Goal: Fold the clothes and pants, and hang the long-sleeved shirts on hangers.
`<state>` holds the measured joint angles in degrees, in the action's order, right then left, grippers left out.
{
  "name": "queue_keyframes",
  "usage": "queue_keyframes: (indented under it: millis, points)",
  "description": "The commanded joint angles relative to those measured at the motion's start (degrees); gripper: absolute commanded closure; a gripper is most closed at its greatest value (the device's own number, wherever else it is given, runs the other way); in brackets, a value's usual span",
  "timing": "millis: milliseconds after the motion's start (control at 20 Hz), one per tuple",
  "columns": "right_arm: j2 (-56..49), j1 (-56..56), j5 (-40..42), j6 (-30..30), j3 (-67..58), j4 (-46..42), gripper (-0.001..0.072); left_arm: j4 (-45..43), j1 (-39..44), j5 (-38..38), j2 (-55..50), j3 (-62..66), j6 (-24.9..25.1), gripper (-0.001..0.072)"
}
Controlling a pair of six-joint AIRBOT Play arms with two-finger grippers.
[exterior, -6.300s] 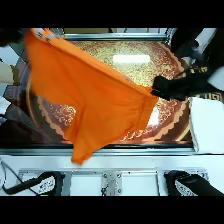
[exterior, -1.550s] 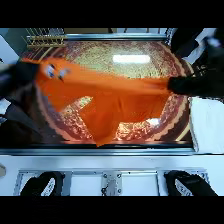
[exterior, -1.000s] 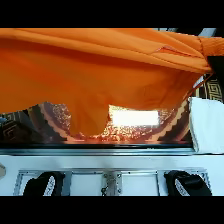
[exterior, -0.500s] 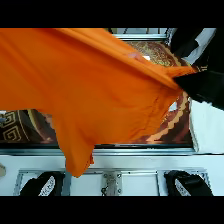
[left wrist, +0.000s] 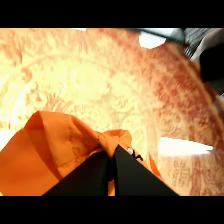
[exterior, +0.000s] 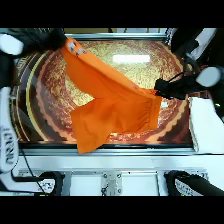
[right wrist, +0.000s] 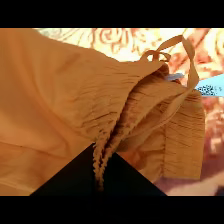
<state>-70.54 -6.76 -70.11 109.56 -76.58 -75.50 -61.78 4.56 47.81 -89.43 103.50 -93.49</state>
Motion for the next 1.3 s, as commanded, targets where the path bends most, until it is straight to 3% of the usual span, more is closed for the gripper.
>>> queue_keyframes:
  millis: [0,200,450,650,800,1050,1250]
  points:
    - [-7.28,0.02,7.54,-0.24,0.09,-2.62,0.0698,0.37,2.19,-1.77,-7.93,-0.02,0.09,0.0699]
    - [-7.28,0.33,10.84,-0.26,0.02,-2.99,0.0699,0.46,1.14,-0.70,-8.15,-0.02,-0.04,0.0699]
    - [-2.23,0.72,1.60,-3.91,0.13,-4.92,0.0699,-0.46,-1.88,10.95,1.79,-2.40,0.66,0.0700]
    - [1.86,0.59,-6.10,-6.34,3.52,-7.08,0.0699,-0.76,-1.75,11.69,16.46,-20.37,1.18,0.0699]
    - [4.48,0.61,-6.88,-6.34,9.70,-9.18,0.0698,-0.79,0.76,11.56,25.49,-37.33,1.16,0.0699]
    - [4.79,0.52,-2.14,-6.29,21.53,-7.89,0.0698,-0.74,5.66,3.15,34.47,-61.57,0.52,0.0699]
    - [4.74,-0.63,1.16,-6.29,29.00,-5.51,0.0698,0.04,5.92,-3.48,36.37,-72.39,-1.51,0.0699]
